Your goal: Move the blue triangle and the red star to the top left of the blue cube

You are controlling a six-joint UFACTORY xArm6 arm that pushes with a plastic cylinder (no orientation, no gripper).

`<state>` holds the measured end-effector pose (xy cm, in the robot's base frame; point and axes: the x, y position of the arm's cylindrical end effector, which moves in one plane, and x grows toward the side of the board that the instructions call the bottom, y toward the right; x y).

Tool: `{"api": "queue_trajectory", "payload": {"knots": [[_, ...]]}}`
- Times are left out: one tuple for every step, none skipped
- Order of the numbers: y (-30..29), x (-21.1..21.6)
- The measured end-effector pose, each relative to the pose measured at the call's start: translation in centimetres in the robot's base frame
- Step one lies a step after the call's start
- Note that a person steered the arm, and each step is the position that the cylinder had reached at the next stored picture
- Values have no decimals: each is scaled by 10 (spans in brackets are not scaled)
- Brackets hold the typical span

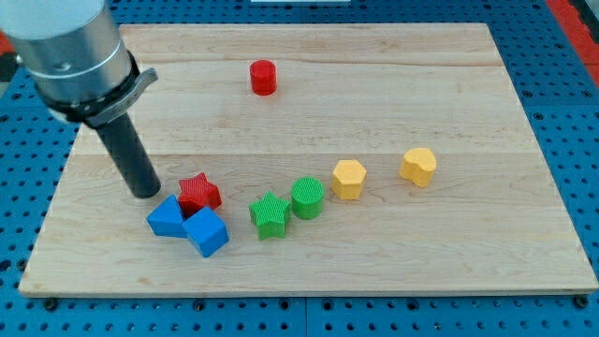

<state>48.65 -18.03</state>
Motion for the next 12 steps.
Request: {"api": "queue_trajectory", "payload": {"knots": [[30,-64],[94,-74],[103,-32],[110,-1],[115,11],[99,40],[64,23],[50,-27],[54,-83],[-46,-70],[-67,30],[-24,83]]}}
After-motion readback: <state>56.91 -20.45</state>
